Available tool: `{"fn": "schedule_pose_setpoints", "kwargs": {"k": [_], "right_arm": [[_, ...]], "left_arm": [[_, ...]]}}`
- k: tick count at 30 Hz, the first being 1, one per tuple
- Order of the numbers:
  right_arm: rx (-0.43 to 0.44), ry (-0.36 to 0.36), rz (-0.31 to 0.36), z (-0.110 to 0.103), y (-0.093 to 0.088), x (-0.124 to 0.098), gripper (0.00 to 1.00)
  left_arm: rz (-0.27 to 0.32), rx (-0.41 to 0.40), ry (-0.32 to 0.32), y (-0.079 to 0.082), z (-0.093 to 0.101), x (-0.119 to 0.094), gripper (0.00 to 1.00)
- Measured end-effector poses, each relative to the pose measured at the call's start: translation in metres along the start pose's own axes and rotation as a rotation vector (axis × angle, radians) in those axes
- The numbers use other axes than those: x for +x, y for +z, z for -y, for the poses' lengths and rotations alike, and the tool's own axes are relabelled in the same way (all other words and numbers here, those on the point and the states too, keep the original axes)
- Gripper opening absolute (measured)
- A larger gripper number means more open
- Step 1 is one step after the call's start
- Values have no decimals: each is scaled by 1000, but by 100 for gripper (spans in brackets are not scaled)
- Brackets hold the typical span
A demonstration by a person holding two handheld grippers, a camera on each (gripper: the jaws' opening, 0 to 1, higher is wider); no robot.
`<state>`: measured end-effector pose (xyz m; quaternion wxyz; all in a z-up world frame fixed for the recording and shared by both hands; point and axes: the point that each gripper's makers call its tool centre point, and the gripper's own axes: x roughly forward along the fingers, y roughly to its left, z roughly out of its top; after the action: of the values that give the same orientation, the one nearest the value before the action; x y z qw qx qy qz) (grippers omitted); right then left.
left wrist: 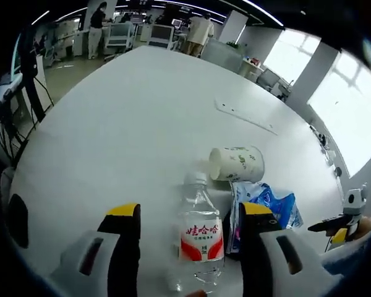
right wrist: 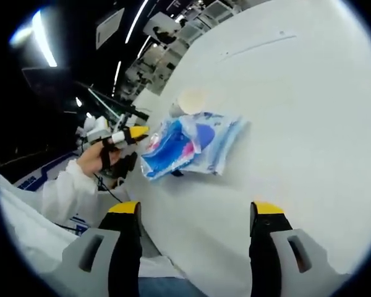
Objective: Arrange the tabletop items into an orderly group along one side of the table until the central work area is clear of visible clutter.
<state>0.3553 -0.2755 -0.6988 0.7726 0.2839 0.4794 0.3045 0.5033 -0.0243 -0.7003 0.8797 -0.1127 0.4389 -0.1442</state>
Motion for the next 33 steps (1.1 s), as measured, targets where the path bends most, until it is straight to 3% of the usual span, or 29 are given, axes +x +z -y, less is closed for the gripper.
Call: {"fn": "schedule_pose_setpoints", "kwargs": {"k": [9, 12, 16, 22, 33], "right_arm": [[10, 9, -26, 1, -6, 6, 70], [14, 9, -29, 2, -6, 6, 70], [26, 2, -20, 6, -4, 3, 69], [76, 1, -14, 11, -7, 2, 69], [82, 6, -15, 11, -7, 6, 69]], "left_arm": [[-16, -9, 11, 6, 0, 15, 64], [-58, 31, 52, -1, -7, 22, 64], [-74, 31, 54, -4, -7, 27, 64], [-82, 32, 60, -2, -8, 31, 63], [-92, 69, 76, 5, -3, 43, 58]]}}
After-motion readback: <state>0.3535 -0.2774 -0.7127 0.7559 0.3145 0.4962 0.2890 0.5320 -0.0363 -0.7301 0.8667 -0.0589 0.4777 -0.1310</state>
